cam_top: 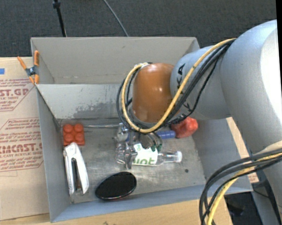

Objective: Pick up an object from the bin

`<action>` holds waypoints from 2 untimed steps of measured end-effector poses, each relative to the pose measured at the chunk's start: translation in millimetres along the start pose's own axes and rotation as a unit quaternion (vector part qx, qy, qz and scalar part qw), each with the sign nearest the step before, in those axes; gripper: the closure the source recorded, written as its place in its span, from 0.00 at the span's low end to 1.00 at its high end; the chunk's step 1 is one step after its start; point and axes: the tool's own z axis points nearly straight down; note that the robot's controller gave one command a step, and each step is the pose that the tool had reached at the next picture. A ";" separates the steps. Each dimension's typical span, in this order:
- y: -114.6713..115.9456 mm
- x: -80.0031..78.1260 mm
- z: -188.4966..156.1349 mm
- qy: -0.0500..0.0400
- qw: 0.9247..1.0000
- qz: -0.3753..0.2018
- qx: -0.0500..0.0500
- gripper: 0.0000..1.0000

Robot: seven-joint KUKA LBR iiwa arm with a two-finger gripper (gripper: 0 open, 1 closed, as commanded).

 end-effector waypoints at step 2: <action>-8.7 -2.8 -162.2 0.001 0.999 -0.049 0.002 0.00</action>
Offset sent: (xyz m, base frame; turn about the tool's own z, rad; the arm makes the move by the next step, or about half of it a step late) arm 0.0000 0.0000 0.0000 0.0000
